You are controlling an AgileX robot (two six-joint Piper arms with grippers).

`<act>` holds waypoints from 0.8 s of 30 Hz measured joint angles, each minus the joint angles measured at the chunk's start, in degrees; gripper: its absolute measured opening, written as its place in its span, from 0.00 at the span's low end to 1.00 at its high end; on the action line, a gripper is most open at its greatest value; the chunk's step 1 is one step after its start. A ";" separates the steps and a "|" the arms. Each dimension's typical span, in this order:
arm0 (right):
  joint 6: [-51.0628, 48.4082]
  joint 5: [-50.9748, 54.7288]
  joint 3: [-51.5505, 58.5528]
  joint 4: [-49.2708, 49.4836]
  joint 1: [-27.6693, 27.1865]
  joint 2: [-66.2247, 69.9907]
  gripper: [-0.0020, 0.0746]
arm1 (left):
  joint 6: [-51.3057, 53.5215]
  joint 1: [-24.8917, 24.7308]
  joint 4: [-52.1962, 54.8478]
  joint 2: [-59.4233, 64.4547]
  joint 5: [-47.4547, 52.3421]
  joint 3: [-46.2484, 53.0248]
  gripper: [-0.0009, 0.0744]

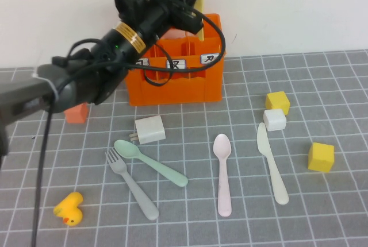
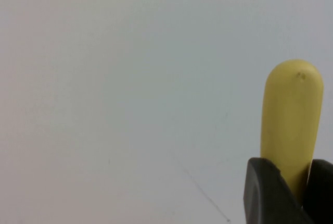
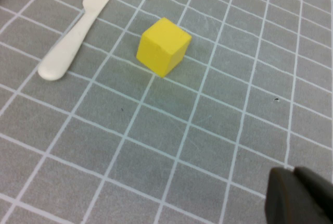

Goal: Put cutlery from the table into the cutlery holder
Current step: Place the knife on the box

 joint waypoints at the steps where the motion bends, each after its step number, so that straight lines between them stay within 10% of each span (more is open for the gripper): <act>1: 0.00 0.00 0.00 0.00 0.00 0.00 0.02 | 0.00 0.00 0.08 1.31 -0.37 -0.93 0.18; 14: -0.02 -0.38 0.45 0.00 0.00 0.00 0.02 | -0.88 -0.45 1.30 5.05 1.05 -3.30 0.05; 24: -0.12 -0.86 0.58 0.00 0.00 0.00 0.02 | -4.85 -1.06 0.05 5.12 0.25 -3.30 0.34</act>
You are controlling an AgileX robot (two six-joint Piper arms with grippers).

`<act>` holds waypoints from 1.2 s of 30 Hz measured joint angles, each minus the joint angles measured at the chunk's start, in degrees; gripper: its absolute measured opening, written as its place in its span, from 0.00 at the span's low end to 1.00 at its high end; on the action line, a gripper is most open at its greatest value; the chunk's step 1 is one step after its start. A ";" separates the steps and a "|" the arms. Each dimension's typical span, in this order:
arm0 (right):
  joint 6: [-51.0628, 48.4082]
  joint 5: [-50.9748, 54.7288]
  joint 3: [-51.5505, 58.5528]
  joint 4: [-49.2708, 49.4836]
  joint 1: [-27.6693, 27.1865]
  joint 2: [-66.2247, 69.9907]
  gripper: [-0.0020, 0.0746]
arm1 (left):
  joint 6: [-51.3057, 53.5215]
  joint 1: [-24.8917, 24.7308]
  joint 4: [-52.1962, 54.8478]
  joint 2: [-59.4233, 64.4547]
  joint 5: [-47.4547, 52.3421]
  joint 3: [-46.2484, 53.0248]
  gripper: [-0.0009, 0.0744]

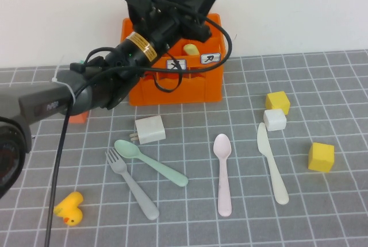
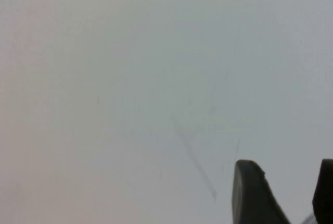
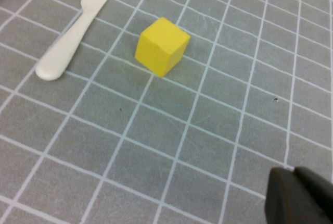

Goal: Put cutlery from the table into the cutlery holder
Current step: Place the knife on the box, then pick up the fork

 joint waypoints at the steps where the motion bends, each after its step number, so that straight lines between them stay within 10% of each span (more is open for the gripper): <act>1: 0.00 0.00 0.00 0.00 0.00 0.00 0.02 | -0.03 0.00 -0.65 0.00 -1.41 0.00 0.35; 10: 0.00 -0.04 0.00 0.00 0.00 0.00 0.02 | 0.26 2.35 2.57 -10.54 7.26 0.00 0.08; 27: 0.00 -0.40 0.00 0.12 0.00 0.00 0.02 | 1.88 2.76 -3.49 -42.62 86.33 0.00 0.01; 36: 0.00 -0.40 0.00 0.51 0.00 0.00 0.02 | 10.44 2.76 -19.92 -48.69 89.19 15.19 0.01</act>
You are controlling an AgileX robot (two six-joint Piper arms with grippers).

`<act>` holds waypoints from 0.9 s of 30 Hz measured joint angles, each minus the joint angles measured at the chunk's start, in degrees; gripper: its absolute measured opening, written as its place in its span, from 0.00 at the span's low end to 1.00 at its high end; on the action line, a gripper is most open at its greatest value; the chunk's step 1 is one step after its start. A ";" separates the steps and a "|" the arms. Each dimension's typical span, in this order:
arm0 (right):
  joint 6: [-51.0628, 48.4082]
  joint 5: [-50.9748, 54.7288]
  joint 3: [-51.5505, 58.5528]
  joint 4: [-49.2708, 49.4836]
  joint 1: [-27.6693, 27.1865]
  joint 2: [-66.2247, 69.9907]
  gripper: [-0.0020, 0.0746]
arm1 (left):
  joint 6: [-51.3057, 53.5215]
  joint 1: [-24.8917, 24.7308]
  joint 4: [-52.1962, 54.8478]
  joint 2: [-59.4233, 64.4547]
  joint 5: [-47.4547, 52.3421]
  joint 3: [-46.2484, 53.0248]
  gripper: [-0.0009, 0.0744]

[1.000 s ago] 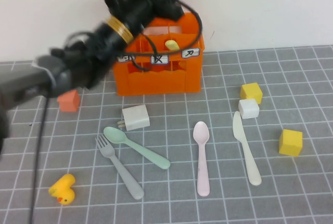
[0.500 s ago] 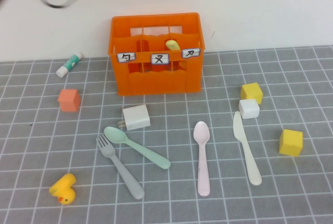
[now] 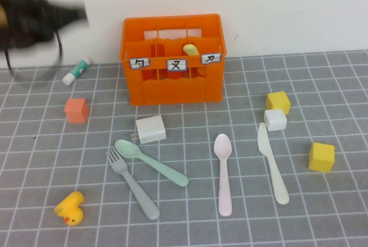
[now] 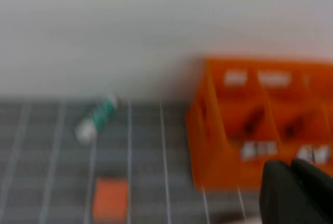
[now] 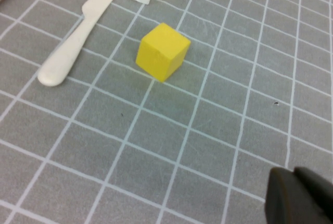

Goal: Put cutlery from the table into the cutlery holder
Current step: Pick up the fork

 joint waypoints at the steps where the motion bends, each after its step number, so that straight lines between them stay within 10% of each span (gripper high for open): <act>1: 0.00 0.00 0.00 0.00 0.00 0.00 0.02 | 0.93 0.00 -2.70 -0.77 -0.42 3.06 0.01; 11: 0.00 -0.08 0.00 0.32 0.00 0.00 0.02 | 14.21 0.00 -25.57 -0.22 5.82 19.63 0.01; 19: -0.11 -0.08 0.00 0.41 0.00 0.00 0.02 | 15.78 0.00 -34.67 9.21 2.94 20.22 0.01; 27: -0.11 -0.08 0.00 0.45 0.00 0.00 0.02 | 39.39 0.00 -35.27 14.19 8.09 15.67 0.01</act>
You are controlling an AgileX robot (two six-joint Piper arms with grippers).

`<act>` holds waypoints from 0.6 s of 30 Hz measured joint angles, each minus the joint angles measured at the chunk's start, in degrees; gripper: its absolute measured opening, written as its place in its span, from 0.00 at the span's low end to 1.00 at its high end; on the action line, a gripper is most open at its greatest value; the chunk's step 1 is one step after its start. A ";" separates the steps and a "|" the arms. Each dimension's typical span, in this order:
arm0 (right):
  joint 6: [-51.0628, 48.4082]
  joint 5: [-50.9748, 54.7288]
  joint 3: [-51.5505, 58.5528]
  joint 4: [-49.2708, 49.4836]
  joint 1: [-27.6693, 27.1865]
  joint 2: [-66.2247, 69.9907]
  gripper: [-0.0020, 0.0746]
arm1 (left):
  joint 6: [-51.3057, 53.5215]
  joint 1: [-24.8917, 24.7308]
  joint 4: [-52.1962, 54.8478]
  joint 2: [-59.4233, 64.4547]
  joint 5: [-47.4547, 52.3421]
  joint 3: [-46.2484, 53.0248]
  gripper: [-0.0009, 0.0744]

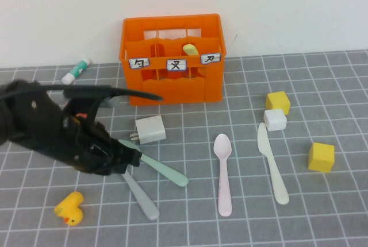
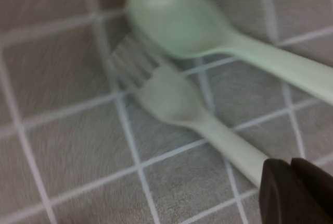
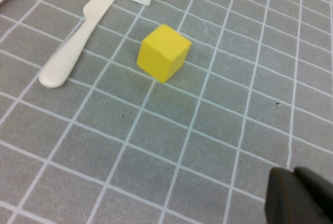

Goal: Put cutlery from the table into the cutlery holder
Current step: Pick up the fork

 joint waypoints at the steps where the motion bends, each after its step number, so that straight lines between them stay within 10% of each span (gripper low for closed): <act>1: 0.00 0.00 0.00 0.00 0.00 0.00 0.02 | 2.41 0.00 0.10 0.00 1.84 -1.27 0.01; 9: -0.11 0.00 0.00 0.32 0.00 0.00 0.02 | 12.25 0.00 3.32 0.00 13.80 -9.36 0.01; 18: -0.67 0.00 0.00 0.45 0.00 0.00 0.02 | 51.64 0.00 4.98 1.70 17.59 -9.93 0.01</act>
